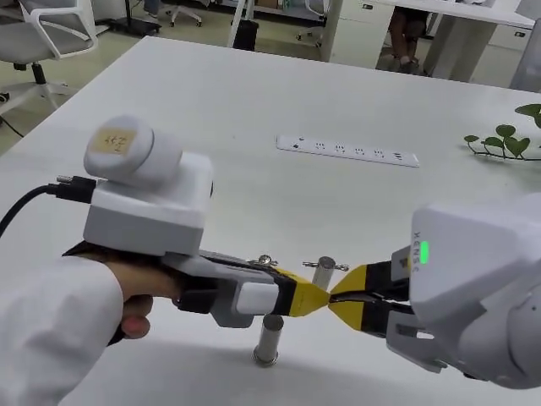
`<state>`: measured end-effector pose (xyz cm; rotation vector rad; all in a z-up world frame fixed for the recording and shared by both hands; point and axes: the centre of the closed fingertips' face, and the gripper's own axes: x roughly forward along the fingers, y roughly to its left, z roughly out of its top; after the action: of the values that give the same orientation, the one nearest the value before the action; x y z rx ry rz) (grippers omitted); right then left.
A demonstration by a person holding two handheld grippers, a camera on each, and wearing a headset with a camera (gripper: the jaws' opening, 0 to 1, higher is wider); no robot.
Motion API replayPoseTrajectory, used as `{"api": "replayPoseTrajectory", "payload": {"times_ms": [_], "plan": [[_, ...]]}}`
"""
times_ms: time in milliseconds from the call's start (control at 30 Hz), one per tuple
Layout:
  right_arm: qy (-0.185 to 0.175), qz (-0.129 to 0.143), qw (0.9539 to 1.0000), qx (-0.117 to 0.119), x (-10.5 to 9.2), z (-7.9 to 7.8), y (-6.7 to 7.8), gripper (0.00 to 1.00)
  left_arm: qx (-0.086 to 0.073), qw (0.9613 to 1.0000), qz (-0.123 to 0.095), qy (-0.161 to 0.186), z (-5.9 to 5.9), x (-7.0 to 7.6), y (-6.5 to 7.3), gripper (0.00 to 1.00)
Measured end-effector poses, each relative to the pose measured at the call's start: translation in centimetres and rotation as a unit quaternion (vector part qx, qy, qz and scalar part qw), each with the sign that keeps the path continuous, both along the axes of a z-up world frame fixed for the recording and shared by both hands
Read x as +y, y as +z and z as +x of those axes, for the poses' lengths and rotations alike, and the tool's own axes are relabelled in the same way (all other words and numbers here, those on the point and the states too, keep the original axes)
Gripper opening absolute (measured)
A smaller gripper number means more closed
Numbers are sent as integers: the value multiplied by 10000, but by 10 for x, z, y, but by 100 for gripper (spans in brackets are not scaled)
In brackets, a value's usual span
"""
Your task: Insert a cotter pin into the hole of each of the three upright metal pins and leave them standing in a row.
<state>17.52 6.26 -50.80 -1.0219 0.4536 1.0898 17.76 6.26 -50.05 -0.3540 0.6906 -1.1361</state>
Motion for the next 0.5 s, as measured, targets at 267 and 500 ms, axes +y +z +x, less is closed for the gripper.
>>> {"api": "replayPoseTrajectory", "payload": {"times_ms": [267,500], "plan": [[-13,13,10000,21,0,-1,-1,0,22,10000,10,-12,-1,-1,0,0],[-15,37,10000,49,1,-2,-1,0,29,10000,40,-33,-3,0,-1,0]]}}
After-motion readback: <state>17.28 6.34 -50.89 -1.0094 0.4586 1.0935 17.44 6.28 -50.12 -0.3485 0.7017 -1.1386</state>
